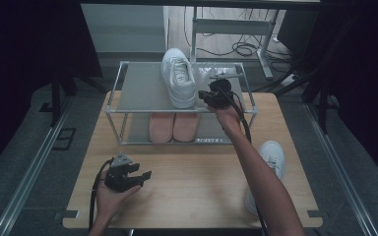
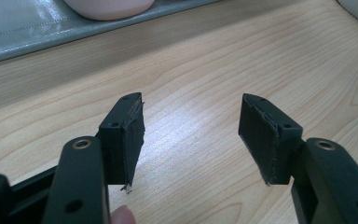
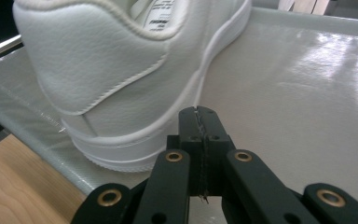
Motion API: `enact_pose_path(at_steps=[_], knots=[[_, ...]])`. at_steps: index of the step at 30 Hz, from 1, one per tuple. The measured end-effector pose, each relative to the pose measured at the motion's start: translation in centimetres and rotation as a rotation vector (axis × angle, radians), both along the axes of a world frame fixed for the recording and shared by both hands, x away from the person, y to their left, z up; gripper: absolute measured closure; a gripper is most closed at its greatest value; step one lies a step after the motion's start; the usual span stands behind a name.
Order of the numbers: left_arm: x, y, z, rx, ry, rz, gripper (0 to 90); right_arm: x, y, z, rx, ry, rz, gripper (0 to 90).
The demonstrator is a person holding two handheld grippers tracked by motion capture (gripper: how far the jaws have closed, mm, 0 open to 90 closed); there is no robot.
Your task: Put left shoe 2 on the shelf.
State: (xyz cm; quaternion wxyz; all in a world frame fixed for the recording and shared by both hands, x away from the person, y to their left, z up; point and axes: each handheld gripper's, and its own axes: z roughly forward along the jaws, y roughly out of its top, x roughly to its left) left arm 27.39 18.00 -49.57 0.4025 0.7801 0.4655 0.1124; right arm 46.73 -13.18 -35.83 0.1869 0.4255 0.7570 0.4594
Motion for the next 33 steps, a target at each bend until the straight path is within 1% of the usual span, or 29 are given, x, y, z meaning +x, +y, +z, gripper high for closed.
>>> enact_pose_path(at_steps=[3, 6, 12, 14, 18, 22, 24, 27, 33], knots=[[0.0, 0.0, 0.0, -0.001, 0.000, -0.001, 41.0, 0.0, 0.6, -0.2, -0.010, -0.001, 0.012, 89.3], [0.0, 0.0, 0.0, -0.001, 0.000, -0.002, 41.0, -0.1, 0.9, -0.2, -0.013, -0.019, 0.010, 89.4], [0.1, -0.1, -0.1, 0.003, 0.006, -0.005, 40.8, -0.1, 0.9, -0.2, 0.014, -0.011, 0.006, 89.5], [0.1, -0.2, -0.1, 0.003, 0.007, -0.006, 40.8, -0.2, 1.2, -0.2, 0.028, -0.006, 0.016, 89.5], [0.1, -0.1, -0.1, 0.003, 0.008, -0.010, 40.7, -0.4, 1.8, -0.2, 0.022, -0.009, 0.034, 89.5], [0.1, 0.0, -0.1, 0.002, 0.008, -0.007, 40.6, -0.5, 2.5, -0.1, 0.029, -0.016, 0.042, 89.5], [0.1, 0.0, 0.0, 0.003, 0.007, -0.006, 40.6, -0.5, 2.7, -0.1, 0.036, -0.012, 0.048, 89.5], [0.1, 0.0, 0.0, 0.004, 0.009, -0.008, 40.5, -0.6, 3.1, -0.1, 0.034, -0.014, 0.055, 89.5], [0.1, -0.1, -0.1, 0.008, 0.012, -0.011, 40.4, -0.7, 3.7, -0.2, 0.057, -0.008, 0.067, 89.5]])
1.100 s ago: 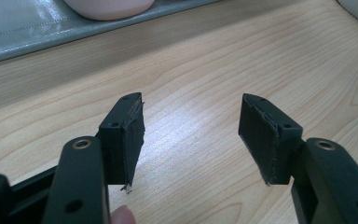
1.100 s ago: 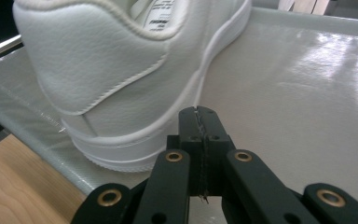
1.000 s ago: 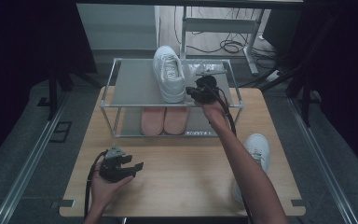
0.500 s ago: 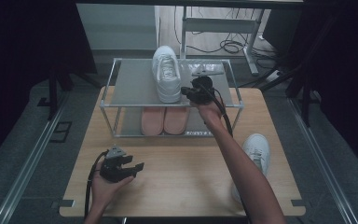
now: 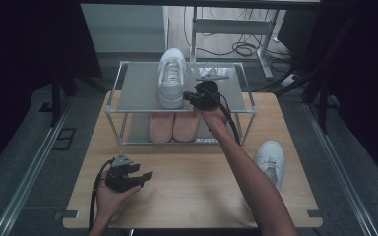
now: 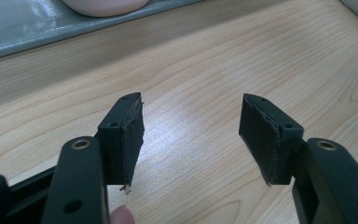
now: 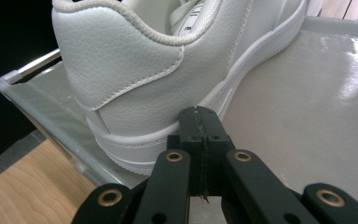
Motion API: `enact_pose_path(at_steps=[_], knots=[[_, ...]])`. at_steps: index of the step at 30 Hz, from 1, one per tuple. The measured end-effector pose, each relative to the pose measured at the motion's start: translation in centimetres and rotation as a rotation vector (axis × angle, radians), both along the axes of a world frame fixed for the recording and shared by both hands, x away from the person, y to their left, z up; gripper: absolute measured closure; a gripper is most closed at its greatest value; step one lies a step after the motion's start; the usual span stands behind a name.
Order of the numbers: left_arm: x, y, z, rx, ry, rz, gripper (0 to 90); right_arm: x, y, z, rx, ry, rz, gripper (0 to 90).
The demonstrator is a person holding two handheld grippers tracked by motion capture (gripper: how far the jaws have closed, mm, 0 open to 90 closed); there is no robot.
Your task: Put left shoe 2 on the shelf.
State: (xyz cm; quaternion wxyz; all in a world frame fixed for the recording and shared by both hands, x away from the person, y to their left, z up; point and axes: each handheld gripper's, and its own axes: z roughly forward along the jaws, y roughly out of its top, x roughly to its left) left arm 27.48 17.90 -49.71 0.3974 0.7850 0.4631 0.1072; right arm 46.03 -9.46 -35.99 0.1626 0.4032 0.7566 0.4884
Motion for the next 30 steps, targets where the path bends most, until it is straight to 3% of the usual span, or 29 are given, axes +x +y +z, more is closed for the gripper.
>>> enact_pose_path(at_steps=[18, 30], knots=[[0.0, -0.1, -0.1, 0.002, 0.005, -0.003, 40.3, 0.1, 0.9, -0.1, 0.010, -0.011, 0.000, 89.5], [0.1, 0.0, -0.2, 0.005, 0.005, -0.004, 40.1, -0.6, -0.9, 0.6, 0.011, -0.043, -0.009, 89.4]])
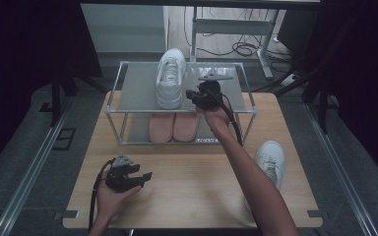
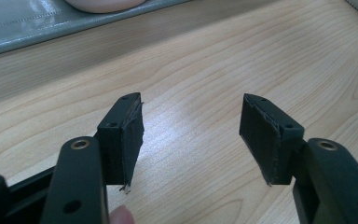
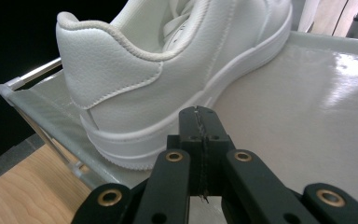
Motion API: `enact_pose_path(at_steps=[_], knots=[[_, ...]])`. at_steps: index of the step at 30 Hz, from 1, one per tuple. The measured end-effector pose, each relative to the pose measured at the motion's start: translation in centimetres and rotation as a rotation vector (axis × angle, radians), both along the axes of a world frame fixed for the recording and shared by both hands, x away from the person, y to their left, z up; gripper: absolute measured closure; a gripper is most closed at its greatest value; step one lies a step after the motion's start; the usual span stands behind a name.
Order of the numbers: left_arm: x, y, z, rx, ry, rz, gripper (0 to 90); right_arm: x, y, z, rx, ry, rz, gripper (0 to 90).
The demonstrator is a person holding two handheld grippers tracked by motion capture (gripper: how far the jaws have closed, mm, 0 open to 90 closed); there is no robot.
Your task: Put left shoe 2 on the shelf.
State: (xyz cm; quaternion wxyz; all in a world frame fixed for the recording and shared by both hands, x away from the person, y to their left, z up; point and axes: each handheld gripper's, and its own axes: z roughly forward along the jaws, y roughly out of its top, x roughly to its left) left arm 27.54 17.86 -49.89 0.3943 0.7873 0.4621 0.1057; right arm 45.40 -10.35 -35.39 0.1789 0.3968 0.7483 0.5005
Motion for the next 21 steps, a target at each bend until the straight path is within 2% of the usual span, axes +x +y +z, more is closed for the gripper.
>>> enact_pose_path(at_steps=[10, 18, 21], knots=[[0.0, -0.2, 0.0, 0.004, 0.004, -0.001, 39.9, -1.7, -2.8, 0.2, -0.007, -0.017, 0.004, 89.4], [0.0, -0.4, -0.1, 0.006, 0.004, -0.003, 39.7, -3.7, -5.4, -0.5, -0.027, -0.009, 0.023, 89.3], [0.0, -0.4, -0.1, 0.007, 0.004, -0.003, 39.7, -4.6, -6.3, -0.9, -0.008, 0.001, 0.036, 89.3]])
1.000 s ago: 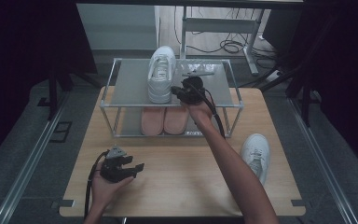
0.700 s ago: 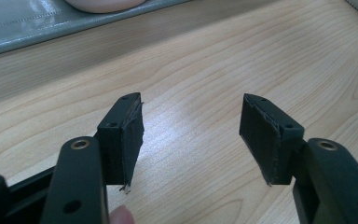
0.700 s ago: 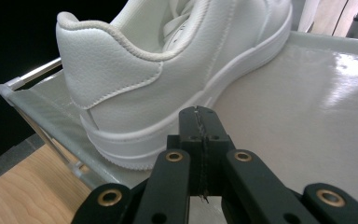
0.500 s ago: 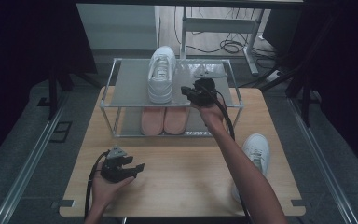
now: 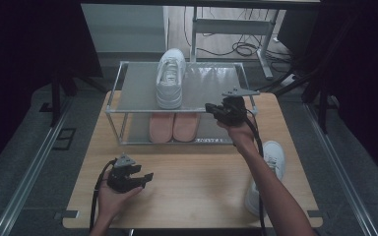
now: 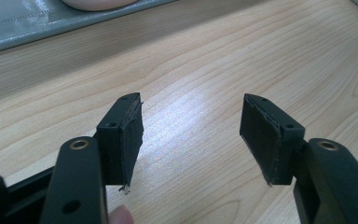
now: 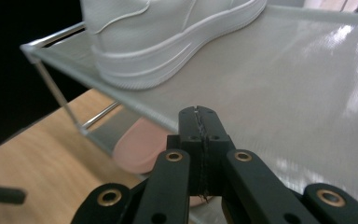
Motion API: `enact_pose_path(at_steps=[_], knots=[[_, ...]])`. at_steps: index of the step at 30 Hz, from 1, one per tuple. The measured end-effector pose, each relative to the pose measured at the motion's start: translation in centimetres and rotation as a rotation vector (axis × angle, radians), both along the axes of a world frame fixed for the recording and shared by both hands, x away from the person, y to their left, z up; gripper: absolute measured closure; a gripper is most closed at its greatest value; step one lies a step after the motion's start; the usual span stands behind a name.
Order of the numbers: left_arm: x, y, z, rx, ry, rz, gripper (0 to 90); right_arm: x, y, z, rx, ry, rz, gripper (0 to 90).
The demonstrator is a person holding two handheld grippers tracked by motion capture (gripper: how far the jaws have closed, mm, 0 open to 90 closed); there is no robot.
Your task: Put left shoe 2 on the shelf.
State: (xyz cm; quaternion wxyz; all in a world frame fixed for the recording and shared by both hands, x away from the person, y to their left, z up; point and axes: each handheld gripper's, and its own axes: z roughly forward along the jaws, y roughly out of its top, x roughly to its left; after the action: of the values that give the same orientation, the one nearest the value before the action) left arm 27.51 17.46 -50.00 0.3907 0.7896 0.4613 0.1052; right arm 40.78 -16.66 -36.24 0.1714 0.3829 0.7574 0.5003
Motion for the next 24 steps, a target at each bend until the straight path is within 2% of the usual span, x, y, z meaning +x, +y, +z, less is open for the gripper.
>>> enact_pose_path(at_steps=[5, 10, 14, 24], knots=[[0.0, -0.1, 0.0, 0.001, -0.002, -0.002, 39.7, -2.0, -1.2, -0.5, 0.004, -0.011, 0.023, 89.2], [0.0, -0.1, 0.0, -0.003, -0.003, 0.001, 39.6, -3.7, -2.5, -1.3, -0.018, -0.024, 0.032, 89.2], [0.0, 0.0, 0.1, 0.000, -0.003, 0.001, 39.7, -5.2, -3.9, -2.3, -0.044, -0.023, 0.035, 89.2], [0.0, -0.1, 0.1, 0.001, -0.001, 0.005, 39.6, -9.6, -6.8, -4.3, -0.061, -0.014, 0.045, 88.9]])
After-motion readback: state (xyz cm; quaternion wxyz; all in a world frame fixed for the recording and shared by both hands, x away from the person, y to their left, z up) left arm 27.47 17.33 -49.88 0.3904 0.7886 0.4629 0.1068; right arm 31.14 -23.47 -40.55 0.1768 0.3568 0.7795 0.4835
